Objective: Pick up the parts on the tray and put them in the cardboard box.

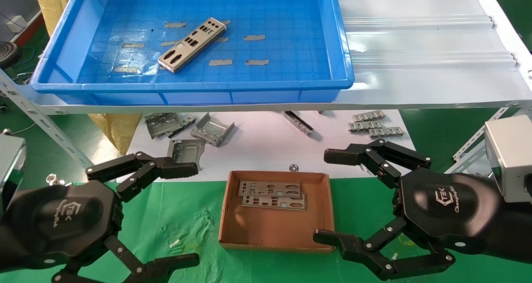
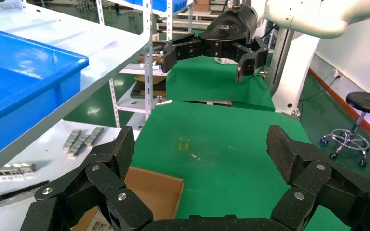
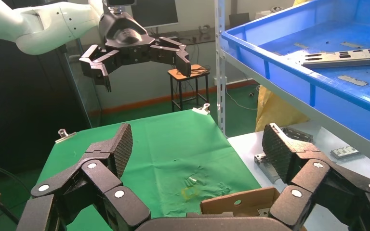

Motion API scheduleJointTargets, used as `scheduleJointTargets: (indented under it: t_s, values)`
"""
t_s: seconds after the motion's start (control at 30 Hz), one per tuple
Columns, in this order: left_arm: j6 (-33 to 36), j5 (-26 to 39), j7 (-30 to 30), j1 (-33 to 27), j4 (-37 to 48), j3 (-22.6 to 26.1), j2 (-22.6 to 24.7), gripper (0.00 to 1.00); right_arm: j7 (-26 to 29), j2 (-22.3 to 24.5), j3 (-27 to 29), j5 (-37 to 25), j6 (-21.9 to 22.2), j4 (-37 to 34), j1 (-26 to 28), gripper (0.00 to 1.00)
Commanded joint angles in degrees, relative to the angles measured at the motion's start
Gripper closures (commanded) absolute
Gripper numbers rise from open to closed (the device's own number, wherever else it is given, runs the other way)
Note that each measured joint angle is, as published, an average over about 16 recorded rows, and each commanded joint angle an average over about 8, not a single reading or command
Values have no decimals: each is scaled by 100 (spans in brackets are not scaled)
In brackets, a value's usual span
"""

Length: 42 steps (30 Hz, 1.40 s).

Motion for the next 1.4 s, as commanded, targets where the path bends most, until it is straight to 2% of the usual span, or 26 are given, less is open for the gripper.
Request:
scheduleJointTargets:
  t_s: [0.03, 1.4]
  values:
    - [0, 1, 1, -1, 1, 1, 1, 0, 0, 0, 0, 0, 0, 0, 0, 0]
    - [0, 1, 3, -5, 9, 6, 5, 0, 0, 0, 0, 0, 0, 0, 0, 0]
